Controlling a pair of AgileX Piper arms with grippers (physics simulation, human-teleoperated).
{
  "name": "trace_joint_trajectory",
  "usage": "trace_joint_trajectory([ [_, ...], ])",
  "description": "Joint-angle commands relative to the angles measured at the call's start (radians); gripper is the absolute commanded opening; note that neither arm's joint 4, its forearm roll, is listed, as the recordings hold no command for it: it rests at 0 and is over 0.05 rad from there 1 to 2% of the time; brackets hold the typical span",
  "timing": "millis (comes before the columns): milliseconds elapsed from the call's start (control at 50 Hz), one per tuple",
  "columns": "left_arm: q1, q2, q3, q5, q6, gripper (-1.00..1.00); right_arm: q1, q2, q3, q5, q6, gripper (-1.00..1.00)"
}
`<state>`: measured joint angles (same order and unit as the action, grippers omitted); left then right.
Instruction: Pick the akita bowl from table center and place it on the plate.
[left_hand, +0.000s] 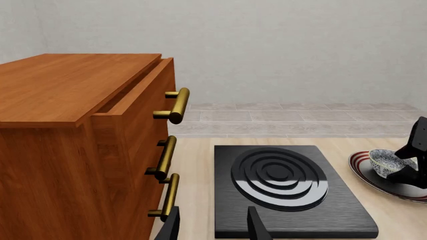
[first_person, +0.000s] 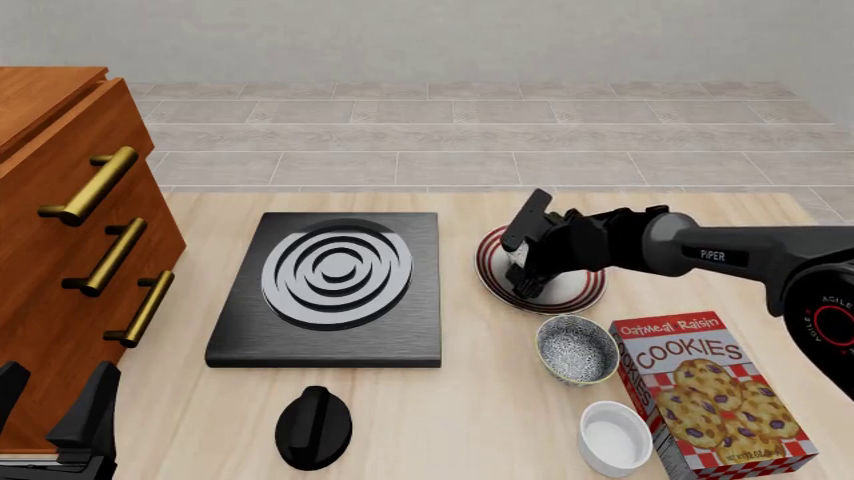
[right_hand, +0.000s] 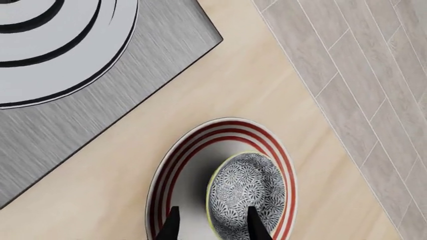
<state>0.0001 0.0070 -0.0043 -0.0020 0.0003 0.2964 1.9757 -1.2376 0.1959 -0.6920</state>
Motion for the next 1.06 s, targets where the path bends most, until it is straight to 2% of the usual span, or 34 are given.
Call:
trace_joint_trajectory([
  [20, 0.000, 0.000, 0.000, 0.000, 0.000, 1.00, 0.008, -0.050, 0.043, -0.024, 0.003, 1.00],
  [280, 0.000, 0.000, 0.000, 0.000, 0.000, 1.00, 0.000, -0.175, 0.186, -0.100, -0.003, 1.00],
  [320, 0.000, 0.000, 0.000, 0.000, 0.000, 1.00, -0.008, -0.216, 0.210, -0.120, 0.018, 1.00],
  [340, 0.000, 0.000, 0.000, 0.000, 0.000, 1.00, 0.010, -0.248, 0.210, -0.112, 0.073, 1.00],
  [420, 0.000, 0.000, 0.000, 0.000, 0.000, 1.00, 0.019, -0.311, 0.274, -0.131, 0.058, 1.00],
  [500, 0.000, 0.000, 0.000, 0.000, 0.000, 1.00, 0.037, -0.383, 0.321, -0.138, 0.075, 1.00],
  [540, 0.000, 0.000, 0.000, 0.000, 0.000, 1.00, 0.049, -0.430, 0.333, -0.134, 0.112, 1.00],
  [580, 0.000, 0.001, 0.000, 0.000, 0.000, 1.00, 0.045, -0.500, 0.323, -0.118, 0.175, 1.00],
  [640, 0.000, 0.000, 0.000, 0.000, 0.000, 1.00, 0.060, -0.538, 0.345, -0.116, 0.182, 1.00],
  [680, 0.000, 0.000, 0.000, 0.000, 0.000, 1.00, 0.075, -0.618, 0.377, -0.114, 0.224, 1.00],
  [780, 0.000, 0.000, 0.000, 0.000, 0.000, 1.00, 0.071, -0.715, 0.426, -0.110, 0.248, 1.00],
  [880, 0.000, 0.001, 0.000, 0.000, 0.000, 1.00, 0.067, -0.823, 0.490, -0.117, 0.316, 1.00],
  [960, 0.000, 0.001, 0.000, 0.000, 0.000, 1.00, 0.051, -0.881, 0.530, -0.128, 0.336, 1.00],
  [1060, 0.000, 0.000, 0.000, 0.000, 0.000, 1.00, 0.009, -1.039, 0.600, -0.153, 0.443, 1.00],
])
